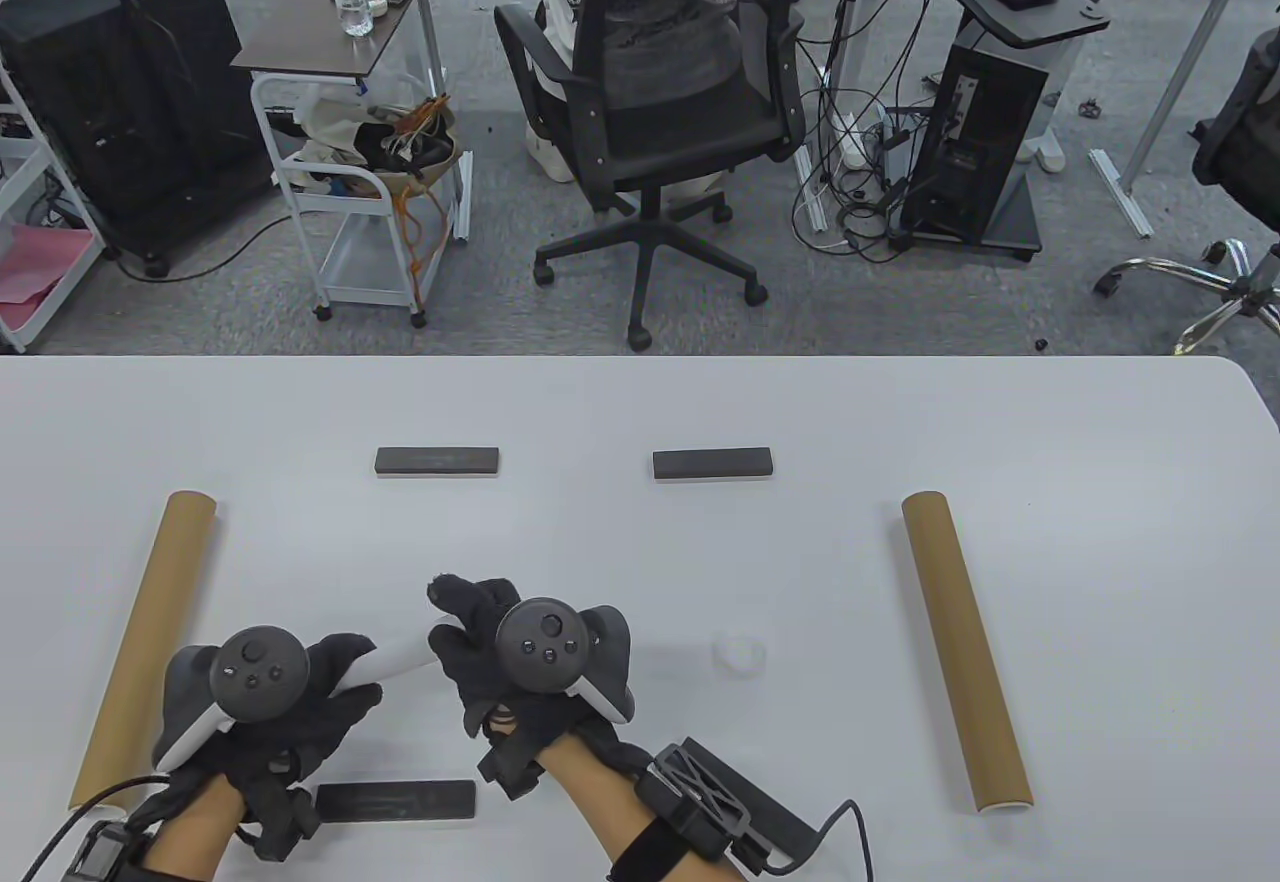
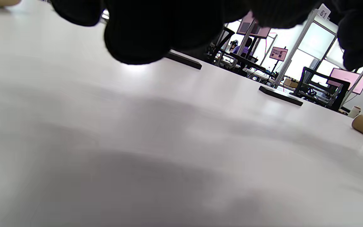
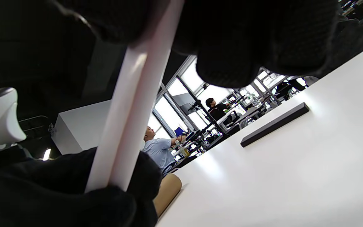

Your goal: Roll up posters and store in mailing tubes

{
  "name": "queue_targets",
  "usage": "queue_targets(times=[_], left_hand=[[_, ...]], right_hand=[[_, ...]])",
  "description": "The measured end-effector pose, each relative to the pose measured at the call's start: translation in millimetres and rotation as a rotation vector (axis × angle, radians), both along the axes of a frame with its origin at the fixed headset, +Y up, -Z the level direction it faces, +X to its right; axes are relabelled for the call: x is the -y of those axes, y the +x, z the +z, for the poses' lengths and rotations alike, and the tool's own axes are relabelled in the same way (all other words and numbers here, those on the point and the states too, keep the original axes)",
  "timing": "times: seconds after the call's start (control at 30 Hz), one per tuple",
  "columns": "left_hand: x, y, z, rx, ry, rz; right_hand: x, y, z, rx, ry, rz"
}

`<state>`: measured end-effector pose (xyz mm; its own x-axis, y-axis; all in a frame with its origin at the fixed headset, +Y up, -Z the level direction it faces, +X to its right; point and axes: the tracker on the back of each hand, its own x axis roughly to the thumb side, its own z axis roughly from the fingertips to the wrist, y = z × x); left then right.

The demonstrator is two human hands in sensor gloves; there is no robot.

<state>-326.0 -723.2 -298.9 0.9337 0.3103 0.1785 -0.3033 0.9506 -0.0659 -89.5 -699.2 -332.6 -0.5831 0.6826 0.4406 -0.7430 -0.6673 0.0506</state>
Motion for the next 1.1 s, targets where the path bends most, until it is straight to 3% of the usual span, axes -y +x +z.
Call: queue_targets(times=[0.17, 0.27, 0.4, 0.43, 0.57, 0.73, 0.87, 0.97, 1.0, 1.1], left_hand=[[-6.0, 13.1, 6.8, 0.029, 0.226, -0.189], [-4.3, 12.8, 4.6, 0.046, 0.142, -0.106], [5.3, 2.7, -1.6, 0.086, -0.108, 0.128], [6.0, 1.8, -1.6, 0.088, -0.126, 0.143], [-3.9, -2.4, 0.4, 0.038, -0.001, 0.045], [-22.7, -42.3, 3.8, -0.161, 0.152, -0.08], [-17.7, -86.1, 2.1, -0.401, 0.122, -0.101], [-3.0, -113.9, 0.1, -0.672, -0.028, -0.203], [6.4, -122.3, -1.2, -0.761, -0.134, -0.232], [28.4, -136.3, -4.5, -0.84, -0.35, -0.261]], right_hand=[[4.9, 8.5, -4.8, 0.078, -0.122, -0.052], [10.0, 12.7, -9.3, 0.044, -0.174, -0.108], [13.3, 14.1, -16.4, -0.036, -0.208, -0.144], [13.2, 14.4, -16.7, -0.034, -0.194, -0.148], [7.4, 18.5, -17.4, 0.033, -0.118, -0.14], [6.5, 37.1, -23.9, 0.171, -0.095, -0.204], [9.4, 44.4, -27.4, 0.2, -0.121, -0.227], [9.4, 46.0, -28.8, 0.212, -0.128, -0.228], [9.5, 45.4, -29.5, 0.204, -0.131, -0.227], [9.6, 44.0, -30.1, 0.199, -0.133, -0.223]])
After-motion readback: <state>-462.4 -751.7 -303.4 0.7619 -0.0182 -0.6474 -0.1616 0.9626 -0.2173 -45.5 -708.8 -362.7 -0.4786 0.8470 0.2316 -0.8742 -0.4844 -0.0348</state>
